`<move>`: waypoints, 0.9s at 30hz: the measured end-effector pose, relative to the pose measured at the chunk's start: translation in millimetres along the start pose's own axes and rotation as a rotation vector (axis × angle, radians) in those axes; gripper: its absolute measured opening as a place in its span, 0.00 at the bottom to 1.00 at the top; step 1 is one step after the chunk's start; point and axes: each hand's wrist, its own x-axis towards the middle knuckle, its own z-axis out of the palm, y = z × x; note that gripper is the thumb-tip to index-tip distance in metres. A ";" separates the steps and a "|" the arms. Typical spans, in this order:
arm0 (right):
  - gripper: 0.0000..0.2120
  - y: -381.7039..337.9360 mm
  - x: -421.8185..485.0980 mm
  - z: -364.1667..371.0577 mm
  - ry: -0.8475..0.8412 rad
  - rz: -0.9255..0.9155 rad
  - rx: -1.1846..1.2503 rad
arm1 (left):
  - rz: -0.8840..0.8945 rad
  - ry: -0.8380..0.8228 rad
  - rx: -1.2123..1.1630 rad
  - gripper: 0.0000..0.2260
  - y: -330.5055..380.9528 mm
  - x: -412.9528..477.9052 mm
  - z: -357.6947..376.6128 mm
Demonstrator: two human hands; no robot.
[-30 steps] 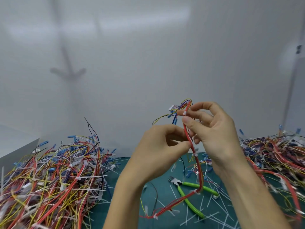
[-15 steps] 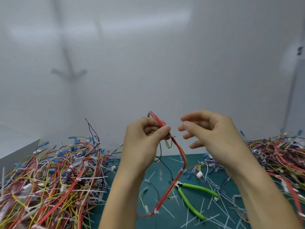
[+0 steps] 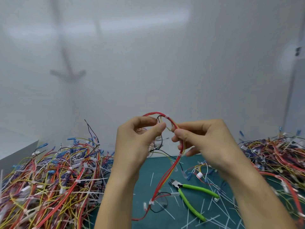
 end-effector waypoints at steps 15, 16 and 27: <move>0.08 -2.2 3.5 -8.7 0.239 -0.053 0.265 | 0.058 -0.562 0.580 0.06 -2.7 -9.3 4.9; 0.08 -2.3 3.8 -9.8 0.254 -0.061 0.268 | 0.059 -0.561 0.609 0.05 -4.2 -9.3 5.7; 0.06 -2.0 6.4 -20.8 0.358 -0.138 0.359 | -0.147 -0.528 0.540 0.05 -14.5 1.7 -26.4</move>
